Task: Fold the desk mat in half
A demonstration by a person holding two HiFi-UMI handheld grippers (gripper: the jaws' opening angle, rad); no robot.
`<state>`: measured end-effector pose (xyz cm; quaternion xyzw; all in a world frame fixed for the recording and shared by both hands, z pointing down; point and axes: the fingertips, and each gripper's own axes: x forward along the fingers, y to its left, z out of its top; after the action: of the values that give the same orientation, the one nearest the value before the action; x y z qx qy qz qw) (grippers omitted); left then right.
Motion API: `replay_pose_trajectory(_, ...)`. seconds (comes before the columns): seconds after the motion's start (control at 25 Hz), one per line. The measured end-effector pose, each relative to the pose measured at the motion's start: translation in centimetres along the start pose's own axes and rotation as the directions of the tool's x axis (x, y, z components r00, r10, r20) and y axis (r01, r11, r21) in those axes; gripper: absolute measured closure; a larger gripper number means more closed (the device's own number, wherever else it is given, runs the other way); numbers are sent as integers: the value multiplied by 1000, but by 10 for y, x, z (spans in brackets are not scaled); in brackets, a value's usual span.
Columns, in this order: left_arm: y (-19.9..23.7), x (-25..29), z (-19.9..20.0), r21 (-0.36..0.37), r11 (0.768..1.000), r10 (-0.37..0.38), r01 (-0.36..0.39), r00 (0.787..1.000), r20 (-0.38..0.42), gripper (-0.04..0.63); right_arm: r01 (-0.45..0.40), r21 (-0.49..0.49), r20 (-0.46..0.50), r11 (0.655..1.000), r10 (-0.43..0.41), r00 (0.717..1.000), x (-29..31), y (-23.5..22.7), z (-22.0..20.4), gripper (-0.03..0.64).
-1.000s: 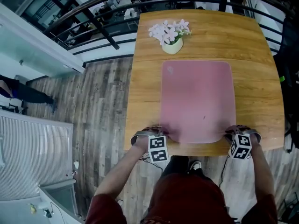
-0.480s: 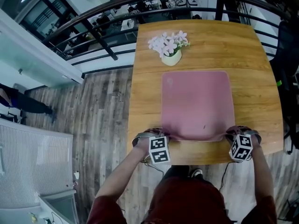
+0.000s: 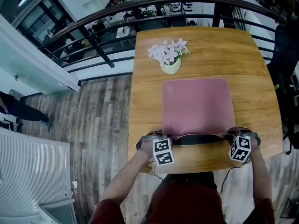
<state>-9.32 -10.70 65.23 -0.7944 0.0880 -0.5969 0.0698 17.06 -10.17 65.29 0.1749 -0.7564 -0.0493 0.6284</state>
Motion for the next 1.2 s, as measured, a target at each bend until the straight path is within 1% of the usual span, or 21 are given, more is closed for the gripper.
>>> replay_pose_trajectory(0.36, 18, 10, -1, 1, 1000, 8, -8, 1000, 15, 532, 40, 16, -18, 999, -40, 999, 11, -15, 2, 563)
replay_pose_trajectory(0.72, 37, 14, -1, 2, 1000, 7, -7, 1000, 11, 532, 49, 16, -11, 999, -49, 999, 21, -32, 6, 563)
replay_pose_trajectory(1.2, 79, 25, -3, -18, 1000, 13, -14, 1000, -6, 532, 68, 23, -2, 997, -68, 998, 40, -74, 12, 563)
